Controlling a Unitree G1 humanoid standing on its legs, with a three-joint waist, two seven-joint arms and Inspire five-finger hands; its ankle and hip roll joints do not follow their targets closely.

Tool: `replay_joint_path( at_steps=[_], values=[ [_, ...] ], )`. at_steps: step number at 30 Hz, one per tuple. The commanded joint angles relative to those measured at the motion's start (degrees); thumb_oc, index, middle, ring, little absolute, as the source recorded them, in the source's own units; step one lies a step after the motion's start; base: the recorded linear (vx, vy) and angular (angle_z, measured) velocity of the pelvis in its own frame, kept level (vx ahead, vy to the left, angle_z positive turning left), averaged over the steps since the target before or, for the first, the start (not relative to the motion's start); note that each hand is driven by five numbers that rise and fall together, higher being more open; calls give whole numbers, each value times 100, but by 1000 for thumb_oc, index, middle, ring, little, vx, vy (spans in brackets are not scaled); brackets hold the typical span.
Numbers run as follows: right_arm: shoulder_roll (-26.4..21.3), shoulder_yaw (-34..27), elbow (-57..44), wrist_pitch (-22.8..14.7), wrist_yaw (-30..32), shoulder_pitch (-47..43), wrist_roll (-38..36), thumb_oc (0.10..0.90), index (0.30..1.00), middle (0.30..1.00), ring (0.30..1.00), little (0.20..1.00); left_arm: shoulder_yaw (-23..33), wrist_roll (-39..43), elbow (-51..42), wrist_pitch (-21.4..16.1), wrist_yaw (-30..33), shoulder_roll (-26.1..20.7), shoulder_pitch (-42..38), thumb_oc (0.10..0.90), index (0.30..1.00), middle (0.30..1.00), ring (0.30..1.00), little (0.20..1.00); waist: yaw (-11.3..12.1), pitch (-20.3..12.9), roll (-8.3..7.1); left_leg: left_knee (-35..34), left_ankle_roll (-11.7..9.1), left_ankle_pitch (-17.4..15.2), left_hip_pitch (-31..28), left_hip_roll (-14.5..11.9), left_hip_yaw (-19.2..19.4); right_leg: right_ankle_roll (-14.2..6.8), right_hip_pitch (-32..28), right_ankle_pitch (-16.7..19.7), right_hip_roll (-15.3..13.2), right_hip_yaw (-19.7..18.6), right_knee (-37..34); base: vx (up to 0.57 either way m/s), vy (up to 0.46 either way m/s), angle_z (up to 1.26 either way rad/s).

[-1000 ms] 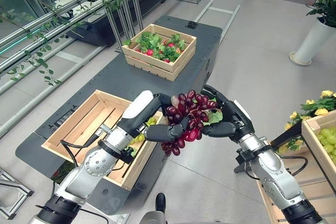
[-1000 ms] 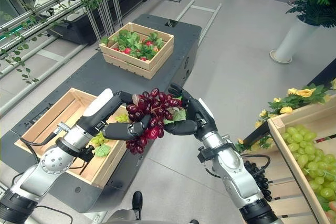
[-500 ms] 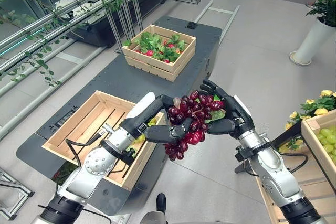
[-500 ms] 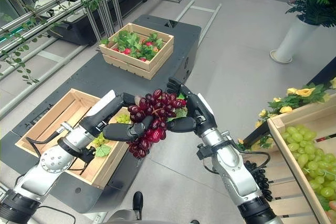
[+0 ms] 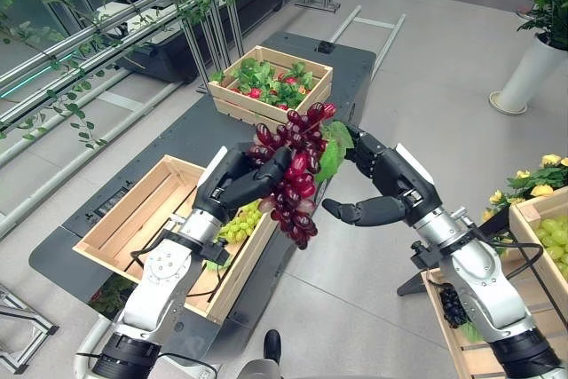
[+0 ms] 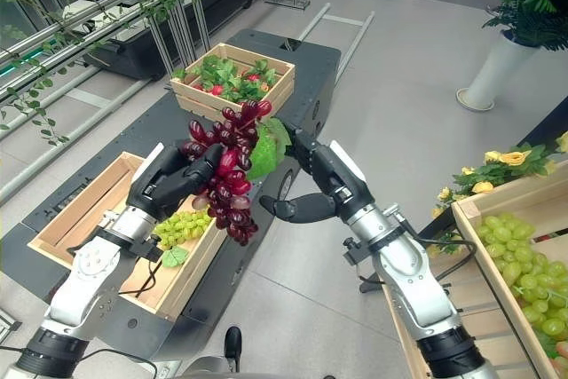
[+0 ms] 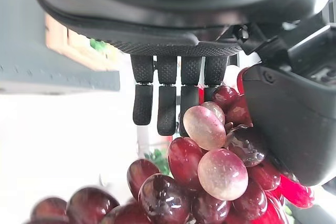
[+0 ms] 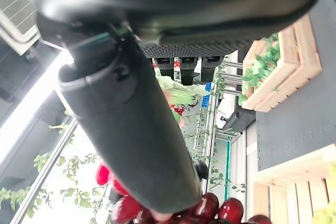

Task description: Pick up the fruits from the basket on one side to the basket on the other side

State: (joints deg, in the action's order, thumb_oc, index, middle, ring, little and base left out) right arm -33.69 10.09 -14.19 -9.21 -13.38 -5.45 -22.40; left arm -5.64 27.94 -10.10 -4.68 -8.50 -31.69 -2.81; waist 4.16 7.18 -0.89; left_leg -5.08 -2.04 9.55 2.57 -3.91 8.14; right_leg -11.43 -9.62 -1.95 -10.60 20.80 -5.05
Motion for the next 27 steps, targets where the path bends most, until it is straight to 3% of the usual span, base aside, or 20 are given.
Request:
replay_joint_path(
  at_steps=[1,7,16,27],
  values=[
    [-152,-310,-438,-709,-128,-504,49,800,900,900,900,900,410,415,42,-254,-221,71,-525,400,300,300,300,300,34,-773,-15,8,-188,-851,-525,-136,-54,269,436,499,-46,-96,45,0,0,0],
    [-192,-391,-497,-800,59,-458,136,800,900,900,900,900,459,457,79,170,-705,-122,-454,400,300,300,300,300,36,-770,13,8,-178,-846,-550,-133,-52,260,421,501,-46,-132,48,0,0,0],
    [-80,-365,-460,-961,269,-425,215,800,900,900,900,900,327,429,135,270,-1220,-183,-443,400,300,300,300,300,33,-764,40,8,-171,-836,-560,-143,-32,253,421,523,-42,-162,36,0,0,0],
    [-224,-196,-467,-1003,103,-509,417,800,900,900,900,900,93,495,113,278,-1707,-314,-586,400,300,300,300,300,23,-766,44,8,-171,-835,-559,-132,-18,230,424,540,-62,-160,32,0,0,0]
  ],
)
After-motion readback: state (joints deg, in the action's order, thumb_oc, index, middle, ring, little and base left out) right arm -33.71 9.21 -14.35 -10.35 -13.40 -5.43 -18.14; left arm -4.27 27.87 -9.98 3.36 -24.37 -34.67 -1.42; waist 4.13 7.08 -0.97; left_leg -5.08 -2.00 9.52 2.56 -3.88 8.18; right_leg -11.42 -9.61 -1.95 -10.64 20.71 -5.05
